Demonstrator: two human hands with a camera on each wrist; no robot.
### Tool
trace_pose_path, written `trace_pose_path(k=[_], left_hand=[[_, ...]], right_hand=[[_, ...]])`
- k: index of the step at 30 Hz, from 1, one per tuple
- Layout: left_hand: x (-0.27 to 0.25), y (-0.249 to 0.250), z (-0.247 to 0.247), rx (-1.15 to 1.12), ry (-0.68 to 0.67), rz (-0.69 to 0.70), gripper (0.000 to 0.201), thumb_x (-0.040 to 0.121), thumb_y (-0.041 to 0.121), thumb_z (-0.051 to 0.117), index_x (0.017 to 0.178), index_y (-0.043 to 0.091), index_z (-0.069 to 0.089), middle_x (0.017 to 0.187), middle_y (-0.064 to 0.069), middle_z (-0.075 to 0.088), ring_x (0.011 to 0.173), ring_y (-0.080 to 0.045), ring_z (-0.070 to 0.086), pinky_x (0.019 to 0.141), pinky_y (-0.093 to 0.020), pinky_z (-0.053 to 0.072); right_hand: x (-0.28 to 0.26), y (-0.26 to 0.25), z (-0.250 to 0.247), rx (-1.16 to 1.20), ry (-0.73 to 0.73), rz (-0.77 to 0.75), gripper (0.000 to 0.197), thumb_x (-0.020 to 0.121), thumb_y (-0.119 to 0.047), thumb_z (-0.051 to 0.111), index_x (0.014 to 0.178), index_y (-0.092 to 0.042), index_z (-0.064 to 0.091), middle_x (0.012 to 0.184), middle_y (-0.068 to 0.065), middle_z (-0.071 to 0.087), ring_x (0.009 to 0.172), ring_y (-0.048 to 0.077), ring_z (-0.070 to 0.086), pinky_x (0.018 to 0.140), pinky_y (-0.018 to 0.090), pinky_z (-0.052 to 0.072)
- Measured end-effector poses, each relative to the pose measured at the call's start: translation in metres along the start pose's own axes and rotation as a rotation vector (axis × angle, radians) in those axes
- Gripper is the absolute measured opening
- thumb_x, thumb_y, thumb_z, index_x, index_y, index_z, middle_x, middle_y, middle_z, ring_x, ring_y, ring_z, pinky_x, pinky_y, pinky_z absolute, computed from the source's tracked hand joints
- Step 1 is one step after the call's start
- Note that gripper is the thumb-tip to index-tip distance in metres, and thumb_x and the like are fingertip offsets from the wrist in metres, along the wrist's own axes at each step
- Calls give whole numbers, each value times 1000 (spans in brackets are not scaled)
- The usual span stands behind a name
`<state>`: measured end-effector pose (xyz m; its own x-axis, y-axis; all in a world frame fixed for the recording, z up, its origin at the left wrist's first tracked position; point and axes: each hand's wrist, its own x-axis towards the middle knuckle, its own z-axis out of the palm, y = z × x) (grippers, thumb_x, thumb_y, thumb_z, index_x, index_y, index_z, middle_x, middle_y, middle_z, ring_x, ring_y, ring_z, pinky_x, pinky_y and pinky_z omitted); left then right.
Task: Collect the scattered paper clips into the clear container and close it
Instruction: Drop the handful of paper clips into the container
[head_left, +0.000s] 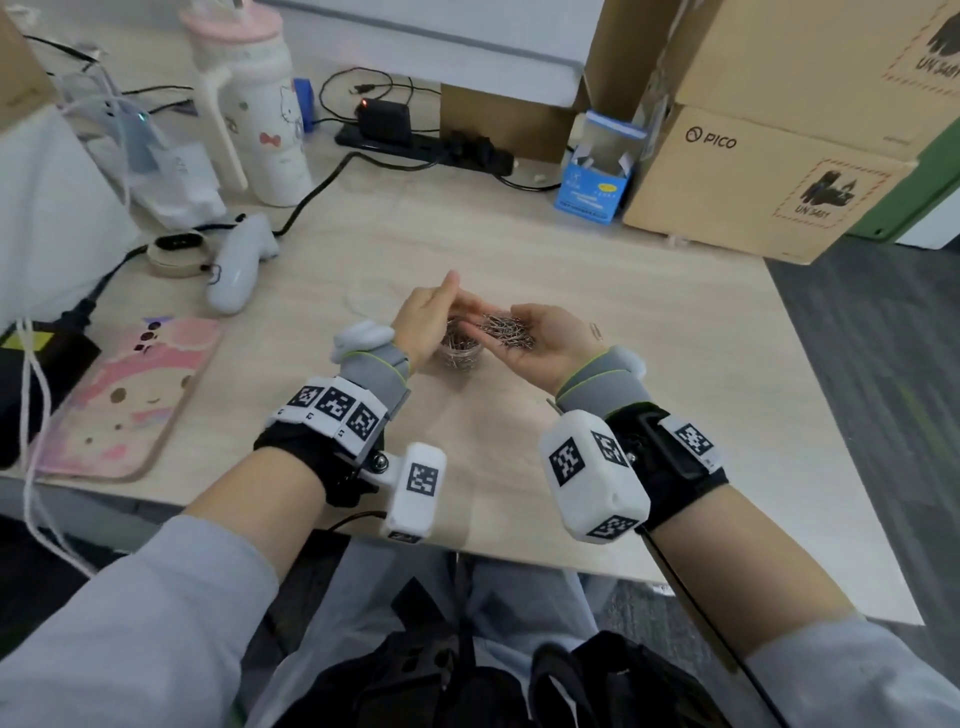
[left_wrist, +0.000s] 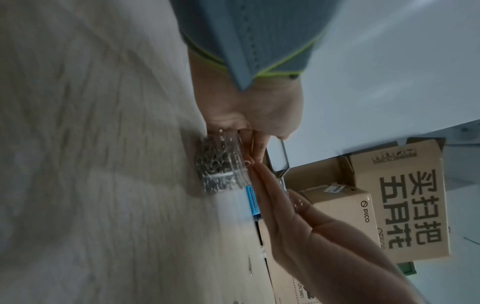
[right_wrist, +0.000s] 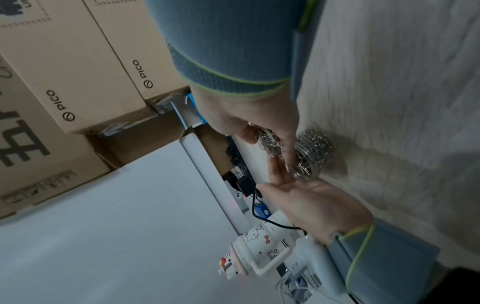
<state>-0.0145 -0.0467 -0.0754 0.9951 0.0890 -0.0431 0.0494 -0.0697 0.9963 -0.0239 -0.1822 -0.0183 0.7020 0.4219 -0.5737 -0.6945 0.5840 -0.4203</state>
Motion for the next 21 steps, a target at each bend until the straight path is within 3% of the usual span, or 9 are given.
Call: trace_pose_path(k=[2, 4, 7, 8, 10, 12, 14, 18, 21], left_hand=[[-1, -2, 4, 14, 48, 12, 53, 101, 30, 25, 77, 10, 66, 67, 5, 67, 58, 4, 62, 65, -12, 47], [0, -3, 7, 12, 77, 20, 54, 101, 31, 25, 75, 11, 68, 71, 4, 68, 69, -5, 64, 69, -10, 48], [1, -4, 9, 1, 133, 6, 51, 100, 27, 29, 74, 10, 69, 74, 0, 67, 77, -15, 63, 84, -22, 46], [2, -5, 10, 0, 159, -4, 49, 99, 25, 30, 74, 9, 69, 73, 1, 66, 74, -12, 62, 82, -22, 46], [2, -7, 11, 3, 198, -14, 46, 98, 23, 32, 76, 8, 69, 69, 3, 64, 64, 0, 60, 71, -10, 43], [1, -6, 11, 8, 219, -20, 45, 97, 22, 32, 80, 5, 70, 68, 5, 63, 56, 7, 58, 58, 1, 39], [1, -6, 11, -9, 217, -26, 44, 97, 21, 32, 84, 2, 70, 70, 4, 63, 57, 7, 58, 55, 3, 38], [1, -6, 10, -16, 215, -40, 43, 96, 21, 33, 88, 1, 70, 79, -5, 66, 75, -9, 59, 57, 3, 39], [2, -6, 9, -22, 207, -39, 43, 96, 21, 32, 87, 3, 70, 84, -8, 66, 78, -12, 59, 60, 1, 40]], right_hand=[[1, 0, 3, -60, 41, -25, 23, 100, -6, 25, 109, 6, 43, 146, 24, 36, 134, 38, 38, 110, 47, 32], [1, 0, 5, -126, 80, -43, 25, 99, -5, 28, 117, 6, 42, 144, 21, 38, 132, 38, 40, 105, 48, 36], [0, 1, 9, -177, 113, -48, 26, 99, -5, 29, 118, 4, 44, 128, 20, 48, 131, 37, 41, 104, 48, 37], [0, 1, 9, -192, 110, -41, 29, 99, -6, 29, 121, 5, 45, 127, 21, 50, 131, 36, 42, 105, 47, 36], [1, 0, 10, -233, 95, -18, 41, 99, -9, 29, 135, 9, 39, 139, 22, 46, 132, 34, 42, 106, 44, 36], [1, 0, 10, -276, 87, -8, 46, 99, -12, 29, 138, 10, 36, 142, 22, 44, 132, 34, 43, 106, 42, 37], [0, -2, 10, -288, 84, -17, 45, 99, -14, 30, 135, 12, 38, 141, 22, 45, 130, 35, 44, 101, 43, 40], [-6, -7, 10, -316, 37, -4, 37, 99, -17, 33, 100, 14, 53, 137, 26, 48, 129, 36, 46, 109, 42, 36], [-8, -9, 12, -356, 51, -13, 38, 98, -20, 36, 113, 12, 50, 130, 27, 48, 129, 36, 45, 110, 42, 35]])
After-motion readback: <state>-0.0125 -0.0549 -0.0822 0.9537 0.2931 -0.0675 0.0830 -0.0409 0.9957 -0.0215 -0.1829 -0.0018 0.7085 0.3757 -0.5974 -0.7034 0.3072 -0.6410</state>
